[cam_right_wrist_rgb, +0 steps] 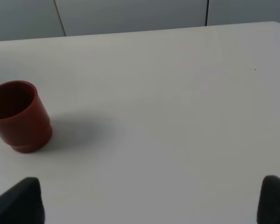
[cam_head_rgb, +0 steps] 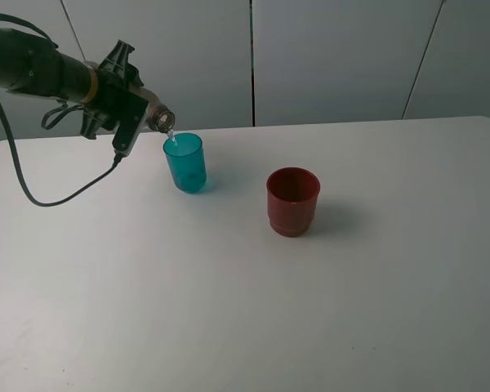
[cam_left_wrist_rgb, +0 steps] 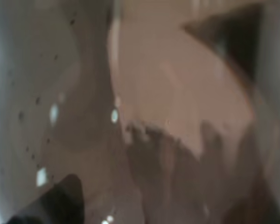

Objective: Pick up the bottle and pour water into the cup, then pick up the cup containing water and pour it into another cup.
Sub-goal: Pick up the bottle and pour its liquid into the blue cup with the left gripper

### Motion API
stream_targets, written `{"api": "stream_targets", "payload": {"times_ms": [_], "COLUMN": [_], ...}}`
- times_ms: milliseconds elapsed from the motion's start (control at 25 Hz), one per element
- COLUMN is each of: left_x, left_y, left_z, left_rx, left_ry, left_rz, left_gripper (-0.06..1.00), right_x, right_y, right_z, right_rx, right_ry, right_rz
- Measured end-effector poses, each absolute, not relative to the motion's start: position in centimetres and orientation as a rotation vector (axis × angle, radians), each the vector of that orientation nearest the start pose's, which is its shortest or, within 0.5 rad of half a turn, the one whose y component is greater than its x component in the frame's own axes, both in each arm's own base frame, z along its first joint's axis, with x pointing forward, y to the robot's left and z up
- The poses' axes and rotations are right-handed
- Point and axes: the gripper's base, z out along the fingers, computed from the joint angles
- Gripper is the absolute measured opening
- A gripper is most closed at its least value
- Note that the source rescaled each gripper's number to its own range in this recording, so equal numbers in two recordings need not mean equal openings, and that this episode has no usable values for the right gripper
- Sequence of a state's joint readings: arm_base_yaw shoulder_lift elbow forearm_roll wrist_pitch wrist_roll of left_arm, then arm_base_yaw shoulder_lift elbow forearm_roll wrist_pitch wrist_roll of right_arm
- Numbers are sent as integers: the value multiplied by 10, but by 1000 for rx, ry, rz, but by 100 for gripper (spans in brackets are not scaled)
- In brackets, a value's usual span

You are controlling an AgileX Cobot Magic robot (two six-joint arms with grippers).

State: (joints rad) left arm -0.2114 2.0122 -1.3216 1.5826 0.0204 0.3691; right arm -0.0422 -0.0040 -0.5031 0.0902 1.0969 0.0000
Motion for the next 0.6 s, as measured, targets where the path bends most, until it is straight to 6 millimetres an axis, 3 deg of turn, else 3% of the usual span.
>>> {"api": "stream_targets", "payload": {"times_ms": [600], "left_x": [444], "left_y": [-96], "left_z": [194], "left_rx": [2061], "left_ry": [1093], "left_rz": [981], "left_gripper": [4], "right_x": [-7], "right_y": [8], "right_z": [275], "right_rx": [31], "right_ry": [2071], "right_rz": [79]}}
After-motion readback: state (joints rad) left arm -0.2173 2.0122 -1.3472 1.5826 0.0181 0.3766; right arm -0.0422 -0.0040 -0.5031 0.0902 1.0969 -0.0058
